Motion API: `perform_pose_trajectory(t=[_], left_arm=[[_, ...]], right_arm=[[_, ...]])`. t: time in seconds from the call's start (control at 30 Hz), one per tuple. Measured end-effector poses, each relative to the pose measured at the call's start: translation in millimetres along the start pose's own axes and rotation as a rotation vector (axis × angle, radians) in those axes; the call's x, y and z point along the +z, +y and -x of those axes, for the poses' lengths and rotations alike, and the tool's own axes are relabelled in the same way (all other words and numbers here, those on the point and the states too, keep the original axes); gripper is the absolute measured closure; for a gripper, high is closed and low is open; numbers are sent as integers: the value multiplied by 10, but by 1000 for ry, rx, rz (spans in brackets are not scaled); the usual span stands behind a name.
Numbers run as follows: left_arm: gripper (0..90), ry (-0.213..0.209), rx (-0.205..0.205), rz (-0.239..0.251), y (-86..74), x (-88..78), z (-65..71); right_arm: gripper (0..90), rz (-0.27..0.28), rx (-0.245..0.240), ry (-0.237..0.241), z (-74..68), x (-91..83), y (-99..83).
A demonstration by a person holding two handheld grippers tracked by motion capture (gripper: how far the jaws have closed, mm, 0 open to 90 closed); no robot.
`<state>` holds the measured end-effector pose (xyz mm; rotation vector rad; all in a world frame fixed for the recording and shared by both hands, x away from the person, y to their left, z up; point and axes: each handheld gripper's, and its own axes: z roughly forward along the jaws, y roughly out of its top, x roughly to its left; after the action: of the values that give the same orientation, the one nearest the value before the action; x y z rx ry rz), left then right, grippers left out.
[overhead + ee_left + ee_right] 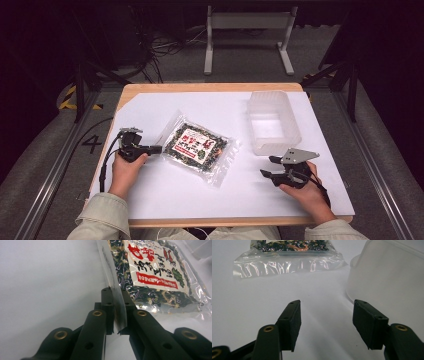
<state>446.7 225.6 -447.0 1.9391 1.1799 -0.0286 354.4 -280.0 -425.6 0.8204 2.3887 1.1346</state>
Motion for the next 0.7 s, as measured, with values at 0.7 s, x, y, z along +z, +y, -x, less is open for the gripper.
perform_pose_trajectory(t=[0.7], left_arm=[[896,-67,84,261,85,-503,333]], right_arm=[[397,14,-3,11,-6,-12,8]])
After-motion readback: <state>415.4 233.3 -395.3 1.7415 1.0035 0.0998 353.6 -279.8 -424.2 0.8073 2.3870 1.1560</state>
